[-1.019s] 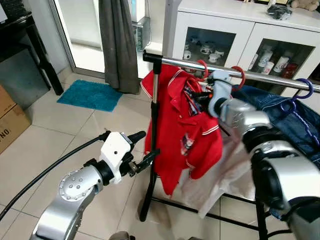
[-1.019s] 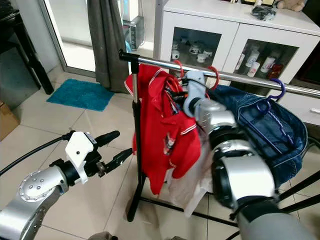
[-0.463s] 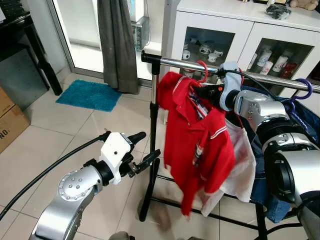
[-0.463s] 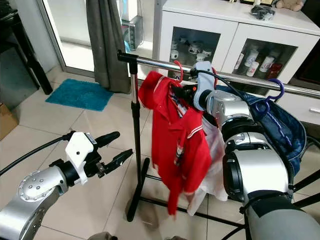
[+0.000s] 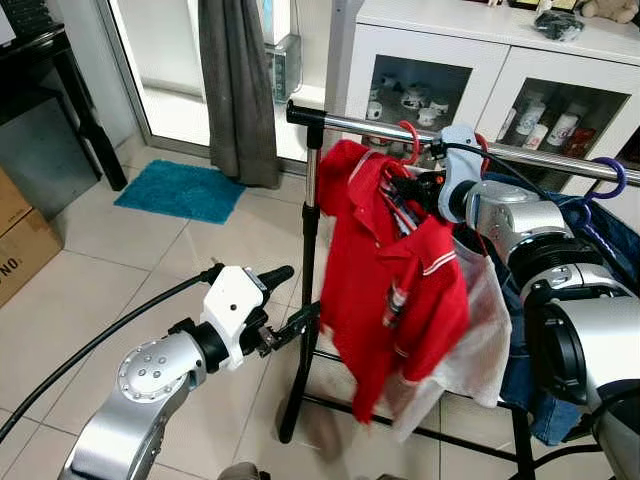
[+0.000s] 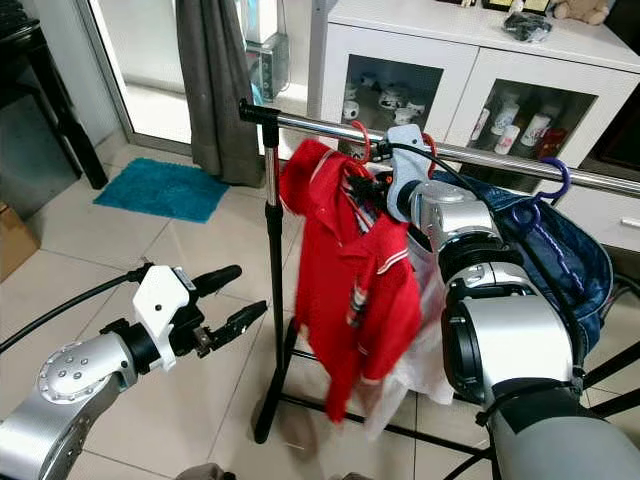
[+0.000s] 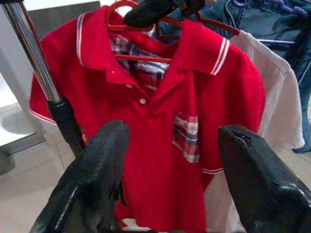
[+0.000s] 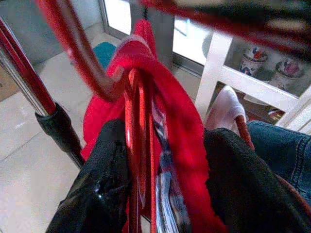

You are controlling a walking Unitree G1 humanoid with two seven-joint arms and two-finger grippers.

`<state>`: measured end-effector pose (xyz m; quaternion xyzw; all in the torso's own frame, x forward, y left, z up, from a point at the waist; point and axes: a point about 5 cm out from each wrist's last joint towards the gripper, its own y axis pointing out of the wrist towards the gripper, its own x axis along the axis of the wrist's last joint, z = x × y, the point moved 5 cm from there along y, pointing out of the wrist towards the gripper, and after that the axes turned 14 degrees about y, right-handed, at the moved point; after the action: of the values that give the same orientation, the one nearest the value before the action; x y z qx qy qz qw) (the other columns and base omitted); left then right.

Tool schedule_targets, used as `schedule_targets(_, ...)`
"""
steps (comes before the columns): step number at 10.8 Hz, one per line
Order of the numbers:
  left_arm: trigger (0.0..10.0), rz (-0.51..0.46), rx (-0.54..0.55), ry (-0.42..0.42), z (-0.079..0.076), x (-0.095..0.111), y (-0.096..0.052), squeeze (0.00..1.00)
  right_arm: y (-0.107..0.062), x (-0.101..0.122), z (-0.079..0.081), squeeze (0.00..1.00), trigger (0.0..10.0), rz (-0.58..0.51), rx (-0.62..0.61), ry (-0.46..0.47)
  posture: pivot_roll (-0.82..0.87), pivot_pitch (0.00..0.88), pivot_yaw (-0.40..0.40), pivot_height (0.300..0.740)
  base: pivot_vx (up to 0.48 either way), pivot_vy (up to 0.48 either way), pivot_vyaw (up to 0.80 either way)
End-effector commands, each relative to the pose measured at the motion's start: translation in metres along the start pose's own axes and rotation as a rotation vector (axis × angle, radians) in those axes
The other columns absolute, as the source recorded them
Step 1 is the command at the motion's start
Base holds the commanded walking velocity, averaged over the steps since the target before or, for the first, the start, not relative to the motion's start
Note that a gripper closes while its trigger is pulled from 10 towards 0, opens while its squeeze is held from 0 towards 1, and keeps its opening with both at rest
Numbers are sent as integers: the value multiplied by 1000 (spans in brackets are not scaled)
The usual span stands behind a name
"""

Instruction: Hang hanger

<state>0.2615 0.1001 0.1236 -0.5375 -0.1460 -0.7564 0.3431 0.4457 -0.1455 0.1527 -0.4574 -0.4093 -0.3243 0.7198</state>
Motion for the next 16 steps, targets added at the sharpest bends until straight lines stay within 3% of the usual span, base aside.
schedule_targets(1, 10000, -10, -19, 23, -2, 6, 1, 0, 0, -5, -3, 0, 2941, 24, -22, -3, 60, 6, -45, 740, 0, 0, 0)
schedule_targets(2, 10000, -9, -20, 23, -2, 6, 1, 0, 1, -8, -2, 0, 0, 29, -20, 3, 60, 6, -45, 740, 0, 0, 0)
schedule_targets(6, 10000, -2, -35, 27, -4, 5, 2, 0, 6, -16, 8, 0, 0, 44, 6, 15, 60, 1, -44, 740, 0, 0, 0)
schedule_targets(11, 10000, 4, -39, 35, -4, 4, 3, 0, 5, -11, 6, 0, 0, 28, 7, 28, 58, 0, -46, 740, 0, 0, 0)
schedule_targets(12, 10000, 6, -38, 36, -4, 4, 3, 0, 5, -9, 5, 0, 0, 7, -1, 41, 56, 0, -45, 740, 0, 0, 0)
schedule_targets(16, 10000, 17, 48, 8, 3, 1, 0, 0, -4, 25, 12, 0, 0, -242, 62, 39, 61, 0, -50, 740, 0, 0, 0)
